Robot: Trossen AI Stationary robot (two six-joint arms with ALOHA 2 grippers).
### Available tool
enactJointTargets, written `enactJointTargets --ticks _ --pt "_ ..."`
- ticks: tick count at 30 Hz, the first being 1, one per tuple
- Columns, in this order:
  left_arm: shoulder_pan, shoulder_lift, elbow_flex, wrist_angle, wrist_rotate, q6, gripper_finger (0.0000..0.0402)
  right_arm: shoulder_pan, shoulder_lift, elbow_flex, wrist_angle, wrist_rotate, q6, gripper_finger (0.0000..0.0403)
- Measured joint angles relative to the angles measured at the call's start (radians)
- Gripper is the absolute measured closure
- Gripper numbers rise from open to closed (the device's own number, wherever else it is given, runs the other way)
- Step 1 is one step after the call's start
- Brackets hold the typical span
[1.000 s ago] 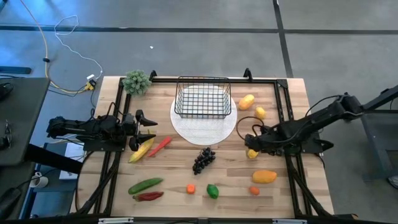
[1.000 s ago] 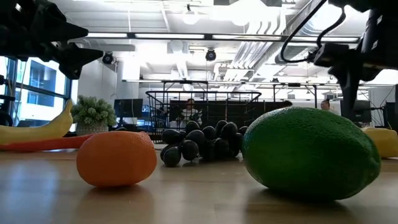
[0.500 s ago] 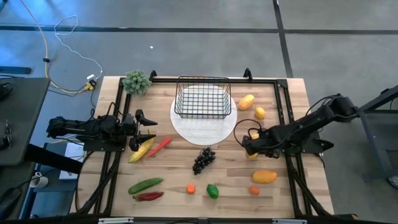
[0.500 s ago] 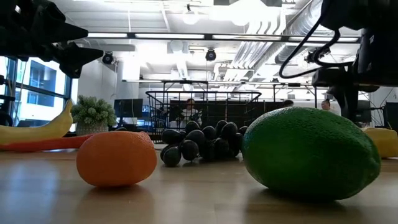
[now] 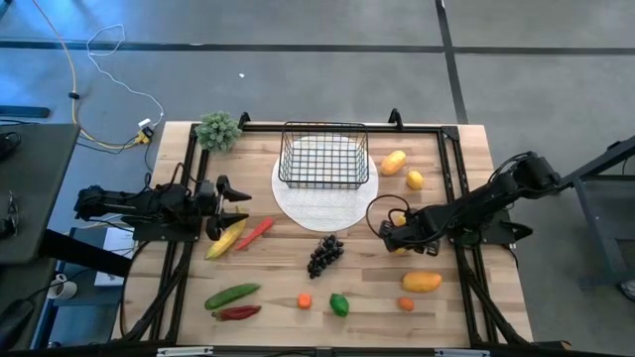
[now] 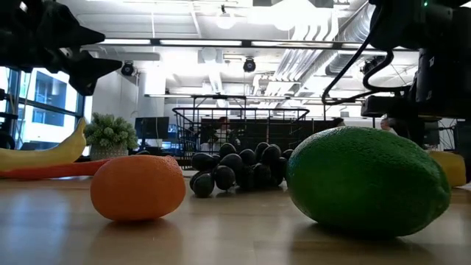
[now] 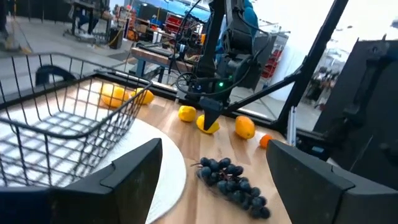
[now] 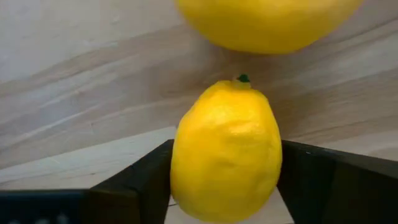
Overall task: Build produce basket
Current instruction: Put the bottom yellow lemon into the black wire basket
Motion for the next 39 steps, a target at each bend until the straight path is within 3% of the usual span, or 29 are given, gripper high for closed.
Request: enactJointTargets --ticks 6,12,19,28,39 --pt "0.0 0.0 0.0 0.0 0.0 -0.101 0.0122 0.0 0.002 0.0 0.029 0.001 -0.043 0.025" --pt "0.0 0.0 0.0 0.0 0.0 -0.105 0.0122 0.0 0.003 0.062 0.073 0.042 -0.124 0.0237" --pt "0.0 0.0 0.0 0.0 0.001 -0.106 0.0122 -0.014 0.003 0.228 0.032 0.196 -0.282 0.0241" --pt "0.0 0.0 0.0 0.001 0.002 -0.108 0.0122 -0.094 0.002 0.397 0.003 0.34 -0.563 0.0242" --pt "0.0 0.0 0.0 0.011 0.002 -0.108 0.0122 -0.261 0.002 0.516 0.009 0.409 -1.012 0.0244"
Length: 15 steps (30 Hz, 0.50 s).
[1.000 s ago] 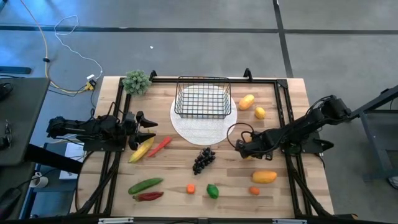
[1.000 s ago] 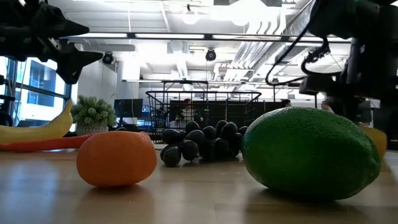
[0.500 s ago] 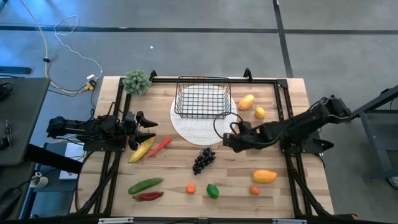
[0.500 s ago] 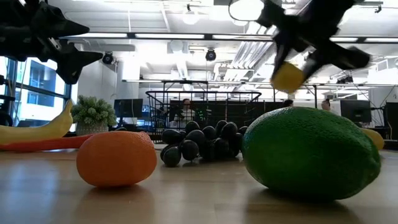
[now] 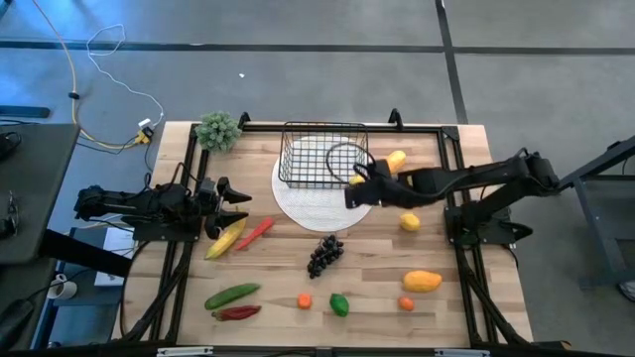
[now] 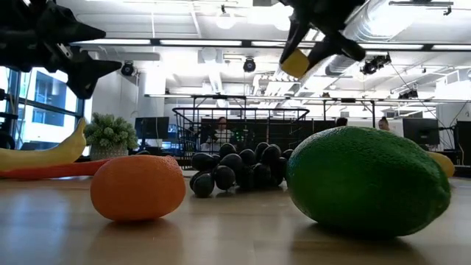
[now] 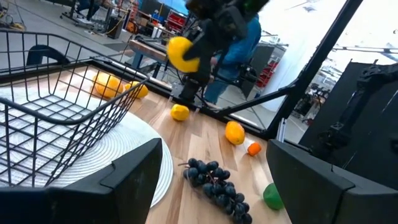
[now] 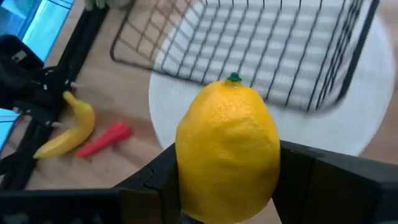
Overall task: Build produce basket
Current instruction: Put the bottom yellow lemon into the black wire basket
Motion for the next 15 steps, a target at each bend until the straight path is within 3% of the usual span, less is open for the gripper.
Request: enactJointTargets --ticks 5,15 --pt "0.0 0.0 0.0 0.027 0.0 -0.001 0.0122 -0.105 0.0 0.009 0.05 -0.013 -0.202 0.0244" --pt "0.0 0.0 0.0 0.097 0.005 -0.185 0.0122 -0.352 0.0 0.01 0.16 -0.195 -0.51 0.0244"
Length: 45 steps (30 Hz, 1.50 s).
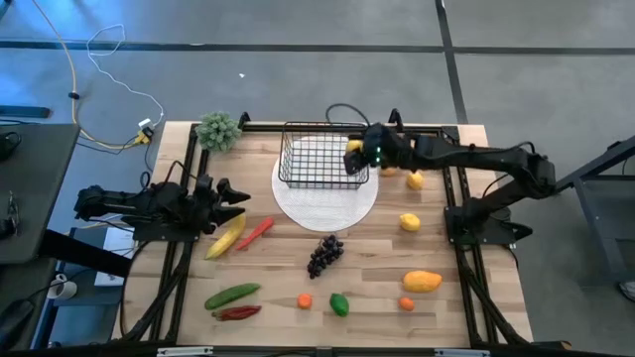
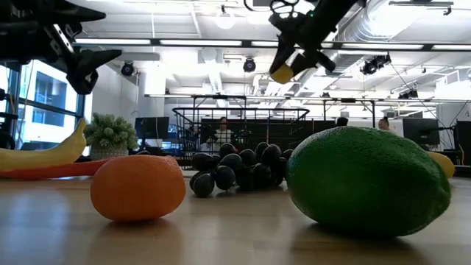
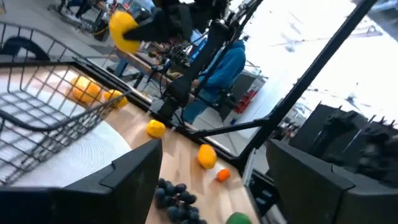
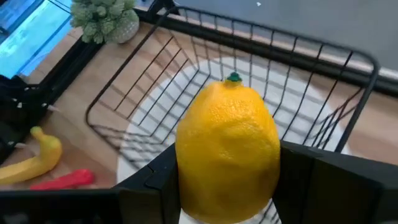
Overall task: Build produce basket
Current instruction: Put the bottom yellow lemon into the black wire basket, then put the orange carrot into the black wire basket
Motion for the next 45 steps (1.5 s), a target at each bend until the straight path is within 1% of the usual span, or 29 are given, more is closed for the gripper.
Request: enactJointTargets --ticks 2,8,12,15,18,23,28,32,39,45 --pt "0.0 0.0 0.0 0.0 0.0 -0.032 0.0122 -0.052 0.0 -0.001 0.011 -0.038 -0.051 0.0244" --pt "0.0 0.0 0.0 -0.001 -0.004 -0.155 0.0122 -0.18 0.022 -0.003 0.013 -0.082 -0.168 0.0244" --pt "0.0 0.0 0.0 -0.002 -0.058 -0.245 0.0122 -0.219 0.074 -0.004 0.02 -0.112 -0.207 0.0244" --pt "0.0 0.0 0.0 -0.001 -0.118 -0.295 0.0122 -0.223 0.119 -0.005 0.058 -0.137 -0.226 0.0244" --pt "0.0 0.0 0.0 -0.001 -0.157 -0.302 0.0122 -0.222 0.166 -0.005 0.091 -0.158 -0.233 0.0244" --pt "0.0 0.0 0.0 -0.002 -0.186 -0.309 0.0122 -0.22 0.235 -0.005 0.092 -0.17 -0.241 0.0244" --pt "0.0 0.0 0.0 -0.002 -0.194 -0.309 0.0122 -0.214 0.267 -0.006 0.086 -0.169 -0.252 0.0243" --pt "0.0 0.0 0.0 -0.002 -0.193 -0.309 0.0122 -0.217 0.279 -0.006 0.086 -0.167 -0.257 0.0223" --pt "0.0 0.0 0.0 -0.002 -0.193 -0.294 0.0122 -0.219 0.278 -0.006 0.087 -0.117 -0.278 0.0177" --pt "0.0 0.0 0.0 -0.002 -0.19 -0.293 0.0122 -0.221 0.277 0.0 0.083 -0.113 -0.278 0.0168"
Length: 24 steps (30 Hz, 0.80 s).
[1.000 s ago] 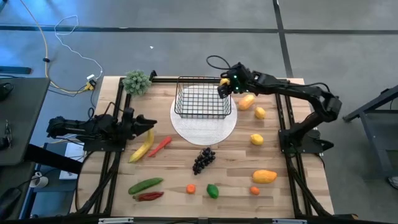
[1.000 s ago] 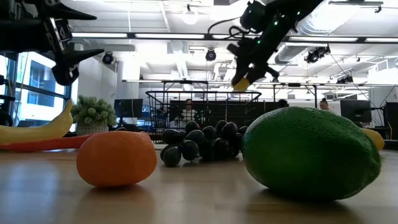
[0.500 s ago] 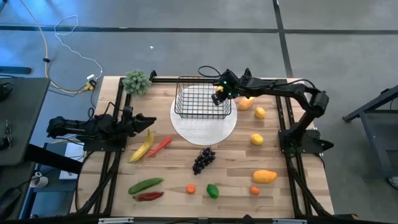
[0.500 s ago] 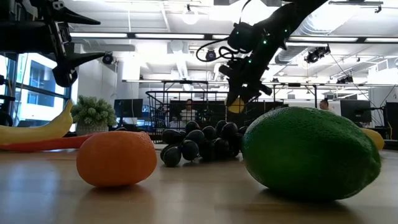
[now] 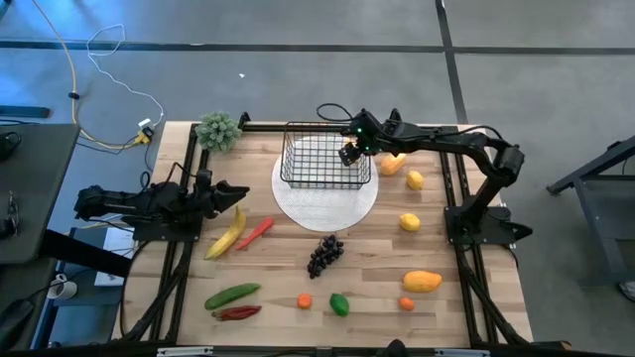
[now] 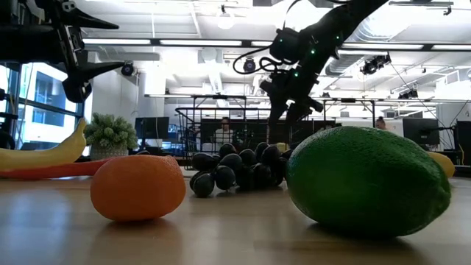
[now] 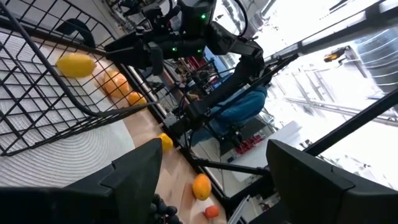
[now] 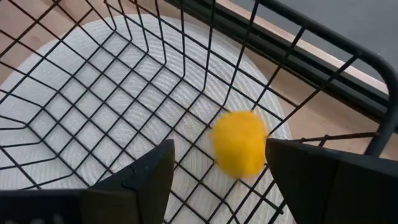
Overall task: Build produce basket
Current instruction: Put the orange carrot into the black wire basket
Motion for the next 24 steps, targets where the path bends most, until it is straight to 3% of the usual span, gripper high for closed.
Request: enactJointTargets --ticks 5,12,24 --pt "0.0 0.0 0.017 -0.024 0.002 0.008 0.0122 0.0 -0.001 0.04 -0.016 0.0 0.0 0.0167" --pt "0.0 0.045 0.165 -0.179 0.013 0.082 0.0122 0.0 -0.002 0.141 -0.104 0.001 0.002 0.0167" --pt "0.0 0.4 0.492 -0.593 0.098 0.181 0.0122 0.0 -0.003 0.264 -0.237 0.046 0.03 0.0167"
